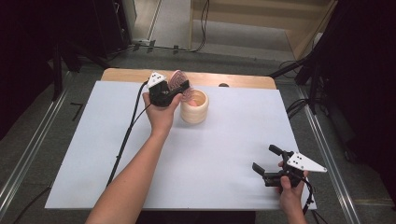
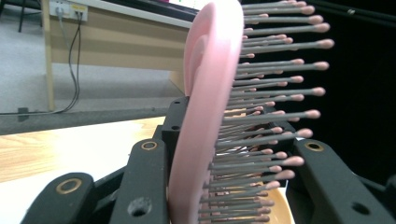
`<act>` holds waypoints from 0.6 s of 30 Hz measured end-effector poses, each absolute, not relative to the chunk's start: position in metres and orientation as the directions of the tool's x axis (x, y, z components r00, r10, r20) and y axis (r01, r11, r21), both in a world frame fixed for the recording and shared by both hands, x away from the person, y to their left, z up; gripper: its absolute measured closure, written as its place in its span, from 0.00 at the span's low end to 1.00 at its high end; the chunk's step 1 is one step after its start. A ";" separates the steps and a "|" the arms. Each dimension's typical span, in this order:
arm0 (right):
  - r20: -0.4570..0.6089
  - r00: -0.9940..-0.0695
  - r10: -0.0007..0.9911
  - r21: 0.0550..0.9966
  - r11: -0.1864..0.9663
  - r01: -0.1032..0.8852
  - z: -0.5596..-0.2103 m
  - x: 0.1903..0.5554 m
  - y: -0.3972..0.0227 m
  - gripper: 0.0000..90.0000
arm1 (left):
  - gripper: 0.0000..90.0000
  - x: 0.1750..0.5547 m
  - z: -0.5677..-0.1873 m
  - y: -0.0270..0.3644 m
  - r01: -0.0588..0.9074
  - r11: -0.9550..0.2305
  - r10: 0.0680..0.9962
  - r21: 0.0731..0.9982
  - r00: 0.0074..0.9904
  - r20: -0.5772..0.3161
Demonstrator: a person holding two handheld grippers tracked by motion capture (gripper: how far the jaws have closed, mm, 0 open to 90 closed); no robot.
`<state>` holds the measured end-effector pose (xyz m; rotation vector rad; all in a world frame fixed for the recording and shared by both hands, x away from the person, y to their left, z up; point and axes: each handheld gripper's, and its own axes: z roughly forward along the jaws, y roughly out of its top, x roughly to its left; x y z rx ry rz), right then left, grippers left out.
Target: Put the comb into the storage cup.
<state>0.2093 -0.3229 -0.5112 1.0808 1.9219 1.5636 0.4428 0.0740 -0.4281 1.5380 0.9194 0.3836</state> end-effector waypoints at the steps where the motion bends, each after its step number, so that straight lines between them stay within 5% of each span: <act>1: 0.139 -0.601 0.787 0.954 0.058 0.296 -0.511 0.209 -0.323 0.00 | 0.68 0.443 -0.428 0.075 0.334 0.061 0.729 0.941 0.629 -0.270; 4: 0.137 -0.601 0.788 0.954 0.059 0.294 -0.511 0.210 -0.323 0.00 | 0.64 0.444 -0.428 0.077 0.350 0.058 0.732 0.935 0.622 -0.279; 14: 0.137 -0.600 0.788 0.953 0.061 0.297 -0.511 0.210 -0.323 0.00 | 0.17 0.443 -0.423 0.090 0.370 0.064 0.717 0.927 0.629 -0.301; 18: 0.135 -0.601 0.788 0.953 0.063 0.296 -0.511 0.210 -0.323 0.00 | 0.07 0.442 -0.421 0.095 0.361 0.054 0.678 0.931 0.671 -0.300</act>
